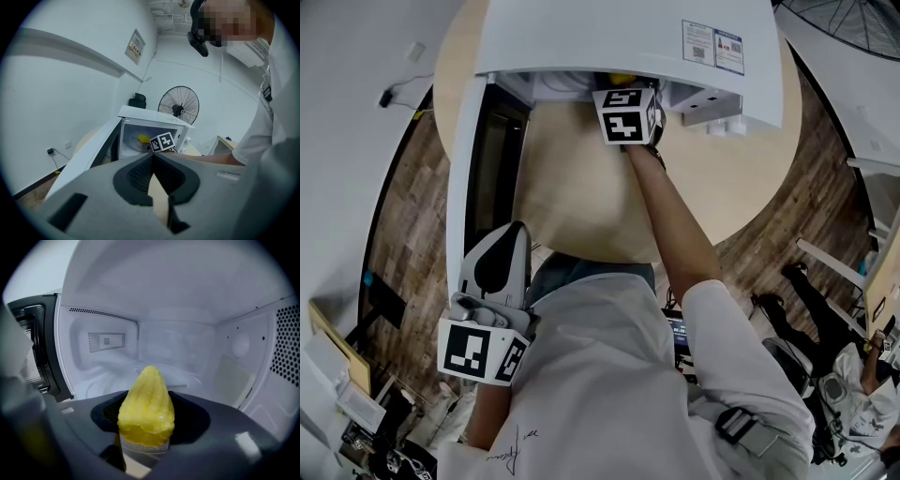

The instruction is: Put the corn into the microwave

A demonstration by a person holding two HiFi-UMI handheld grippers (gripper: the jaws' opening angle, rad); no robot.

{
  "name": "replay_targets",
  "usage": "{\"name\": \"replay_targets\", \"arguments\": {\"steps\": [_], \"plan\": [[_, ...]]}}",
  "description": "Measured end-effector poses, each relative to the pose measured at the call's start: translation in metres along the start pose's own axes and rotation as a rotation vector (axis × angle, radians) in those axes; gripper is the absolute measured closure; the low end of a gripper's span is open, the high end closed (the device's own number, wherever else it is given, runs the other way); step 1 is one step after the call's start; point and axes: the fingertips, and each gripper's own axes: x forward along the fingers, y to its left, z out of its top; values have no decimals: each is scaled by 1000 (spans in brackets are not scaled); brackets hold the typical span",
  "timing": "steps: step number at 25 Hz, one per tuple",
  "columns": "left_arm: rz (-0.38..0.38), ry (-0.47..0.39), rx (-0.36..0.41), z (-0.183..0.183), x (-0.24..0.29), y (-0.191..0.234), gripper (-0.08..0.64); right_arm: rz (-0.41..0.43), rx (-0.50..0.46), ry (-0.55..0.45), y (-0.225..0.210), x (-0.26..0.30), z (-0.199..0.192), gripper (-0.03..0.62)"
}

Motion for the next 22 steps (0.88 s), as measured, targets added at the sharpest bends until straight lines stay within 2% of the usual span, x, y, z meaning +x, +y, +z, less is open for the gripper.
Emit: {"name": "replay_targets", "arguments": {"steps": [6, 22], "plan": [[0, -3, 1, 0, -1, -3, 568, -10, -39, 19, 0, 2, -2, 331], [-16, -19, 11, -1, -4, -17, 568, 26, 37, 4, -2, -9, 0, 314]]}}
